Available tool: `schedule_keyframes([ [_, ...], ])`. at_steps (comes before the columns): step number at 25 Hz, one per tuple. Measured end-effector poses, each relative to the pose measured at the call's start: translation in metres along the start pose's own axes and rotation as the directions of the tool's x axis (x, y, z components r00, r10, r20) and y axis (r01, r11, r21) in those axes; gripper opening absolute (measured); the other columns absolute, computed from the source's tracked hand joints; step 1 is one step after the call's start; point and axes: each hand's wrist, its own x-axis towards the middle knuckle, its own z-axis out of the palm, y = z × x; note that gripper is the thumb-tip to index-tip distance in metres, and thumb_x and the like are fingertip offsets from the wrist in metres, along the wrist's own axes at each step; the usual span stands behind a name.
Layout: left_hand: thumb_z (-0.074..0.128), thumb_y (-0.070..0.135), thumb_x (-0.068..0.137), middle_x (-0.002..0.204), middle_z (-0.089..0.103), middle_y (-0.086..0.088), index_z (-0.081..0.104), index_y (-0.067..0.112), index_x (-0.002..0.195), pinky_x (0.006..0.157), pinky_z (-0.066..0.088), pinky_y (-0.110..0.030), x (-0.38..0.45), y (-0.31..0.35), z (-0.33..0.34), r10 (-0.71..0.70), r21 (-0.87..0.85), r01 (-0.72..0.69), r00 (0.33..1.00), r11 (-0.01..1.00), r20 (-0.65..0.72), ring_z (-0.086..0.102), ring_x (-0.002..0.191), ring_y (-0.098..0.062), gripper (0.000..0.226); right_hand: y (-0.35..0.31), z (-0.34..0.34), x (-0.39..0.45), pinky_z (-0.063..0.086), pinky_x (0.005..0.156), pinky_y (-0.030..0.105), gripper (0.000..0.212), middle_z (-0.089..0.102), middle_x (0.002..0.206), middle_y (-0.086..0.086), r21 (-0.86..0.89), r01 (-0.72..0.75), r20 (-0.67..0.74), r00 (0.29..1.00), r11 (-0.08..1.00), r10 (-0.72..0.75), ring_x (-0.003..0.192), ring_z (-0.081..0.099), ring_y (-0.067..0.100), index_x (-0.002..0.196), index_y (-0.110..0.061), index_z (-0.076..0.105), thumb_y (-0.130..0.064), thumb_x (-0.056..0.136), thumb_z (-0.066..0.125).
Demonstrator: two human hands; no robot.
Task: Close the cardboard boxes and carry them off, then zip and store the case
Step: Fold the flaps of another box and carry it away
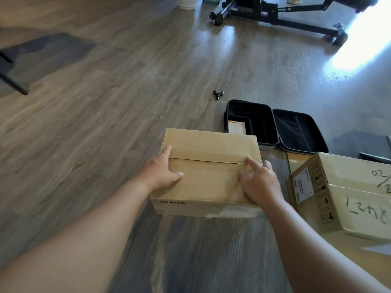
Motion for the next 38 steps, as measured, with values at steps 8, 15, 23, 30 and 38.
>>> schedule_keyframes([
  [8,0.079,0.04,0.076,0.152,0.045,-0.005,0.025,0.019,0.157,0.106,0.039,-0.035,-0.004,-0.001,-0.008,-0.046,-0.09,0.036,0.992,0.995,-0.116,0.044,0.137,-0.025,0.099,-0.025,0.0,0.004,0.043,0.082,0.037,0.066,0.051,0.129,0.003,-0.123,0.101,0.053,0.994,0.987,-0.095,0.112,0.057,0.03,0.148,-0.038,0.044,-0.056,0.085,0.055],
  [15,0.082,0.049,0.072,0.151,0.047,-0.004,0.029,0.018,0.156,0.099,0.041,-0.028,-0.082,-0.006,-0.106,-0.159,-0.133,0.136,0.971,0.982,-0.178,0.048,0.134,-0.024,0.104,-0.126,-0.048,-0.03,0.044,0.085,0.04,0.069,0.052,0.128,0.009,-0.238,0.251,0.156,0.963,0.938,-0.218,0.114,0.058,0.037,0.146,-0.034,0.043,-0.057,0.082,0.056],
  [23,0.081,0.058,0.067,0.146,0.053,-0.008,0.032,0.02,0.155,0.095,0.043,-0.031,-0.288,0.034,-0.323,-0.389,-0.193,0.34,0.849,0.92,-0.357,0.053,0.129,-0.029,0.108,-0.331,-0.192,-0.15,0.044,0.078,0.039,0.06,0.044,0.109,0.005,-0.196,0.541,0.33,0.822,0.817,-0.465,0.102,0.06,0.038,0.138,-0.035,0.041,-0.054,0.083,0.056],
  [30,0.081,0.055,0.072,0.148,0.049,-0.008,0.031,0.016,0.154,0.106,0.039,-0.036,-0.506,0.092,-0.457,-0.614,-0.4,0.469,0.658,0.787,-0.436,0.048,0.133,-0.03,0.104,-0.49,-0.315,-0.287,0.043,0.077,0.04,0.058,0.052,0.123,0.016,-0.12,0.822,0.491,0.537,0.557,-0.686,0.102,0.06,0.039,0.137,-0.026,0.042,-0.055,0.088,0.055],
  [38,0.07,0.066,0.064,0.109,0.065,0.007,0.053,0.036,0.121,0.076,0.044,-0.033,-0.75,0.072,-0.515,-0.8,-0.539,0.594,0.388,0.597,-0.457,0.061,0.103,-0.025,0.067,-0.608,-0.332,-0.486,0.048,0.094,0.046,0.064,0.052,0.125,0.011,0.064,0.964,0.603,0.169,0.258,-0.779,0.113,0.055,0.035,0.141,-0.025,0.042,-0.06,0.088,0.051],
])
